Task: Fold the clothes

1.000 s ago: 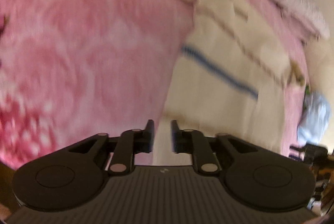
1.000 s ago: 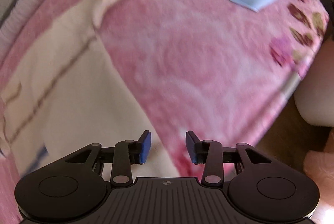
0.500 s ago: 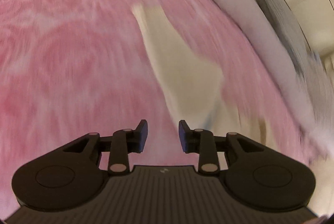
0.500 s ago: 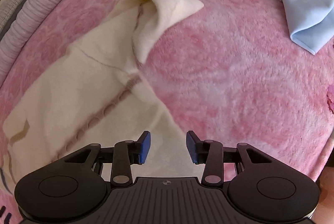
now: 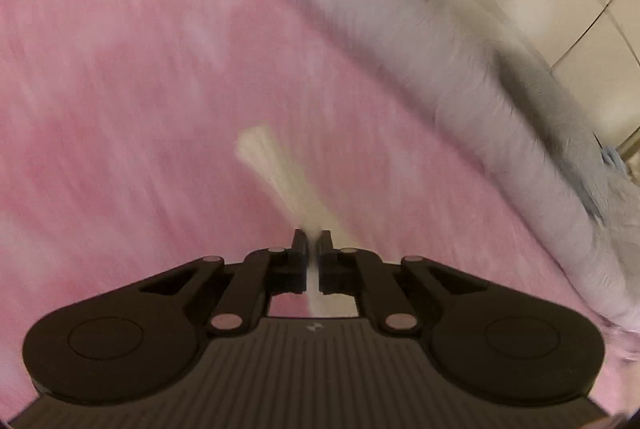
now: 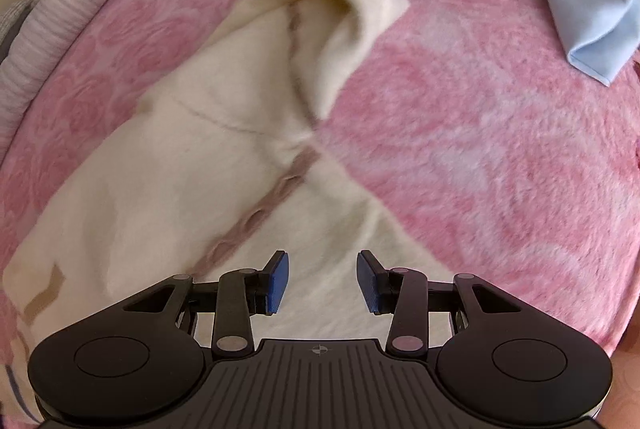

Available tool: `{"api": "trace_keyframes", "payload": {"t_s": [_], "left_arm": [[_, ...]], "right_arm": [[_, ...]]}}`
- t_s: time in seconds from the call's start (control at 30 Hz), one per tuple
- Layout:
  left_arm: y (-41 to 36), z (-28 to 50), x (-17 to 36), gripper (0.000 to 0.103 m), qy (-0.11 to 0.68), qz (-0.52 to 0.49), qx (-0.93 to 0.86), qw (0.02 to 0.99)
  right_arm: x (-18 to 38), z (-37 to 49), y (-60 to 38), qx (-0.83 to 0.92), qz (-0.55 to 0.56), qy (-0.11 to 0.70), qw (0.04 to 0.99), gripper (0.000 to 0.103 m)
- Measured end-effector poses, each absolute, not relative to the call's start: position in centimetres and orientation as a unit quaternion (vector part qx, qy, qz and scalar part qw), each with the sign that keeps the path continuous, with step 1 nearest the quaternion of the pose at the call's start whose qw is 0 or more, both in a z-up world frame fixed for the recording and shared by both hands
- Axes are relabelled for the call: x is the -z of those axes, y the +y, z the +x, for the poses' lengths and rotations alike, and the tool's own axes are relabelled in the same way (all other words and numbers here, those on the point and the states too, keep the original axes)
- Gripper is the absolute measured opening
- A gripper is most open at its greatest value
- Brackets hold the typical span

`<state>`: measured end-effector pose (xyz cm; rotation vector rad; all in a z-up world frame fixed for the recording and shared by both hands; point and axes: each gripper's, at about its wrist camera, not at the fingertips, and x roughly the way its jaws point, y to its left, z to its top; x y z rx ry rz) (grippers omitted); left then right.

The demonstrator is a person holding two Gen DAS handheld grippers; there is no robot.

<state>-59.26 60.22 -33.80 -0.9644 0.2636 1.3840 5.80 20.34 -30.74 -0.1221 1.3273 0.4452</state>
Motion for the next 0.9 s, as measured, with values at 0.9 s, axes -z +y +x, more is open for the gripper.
{"api": "trace_keyframes", "payload": {"t_s": [0.9], "left_arm": [[43.2,-54.2,33.4,0.012,0.195,-0.496,-0.603,0.594]], "right_arm": [[27.2,13.3,26.3,-0.355,-0.262,0.369,0.818,0.042]]}}
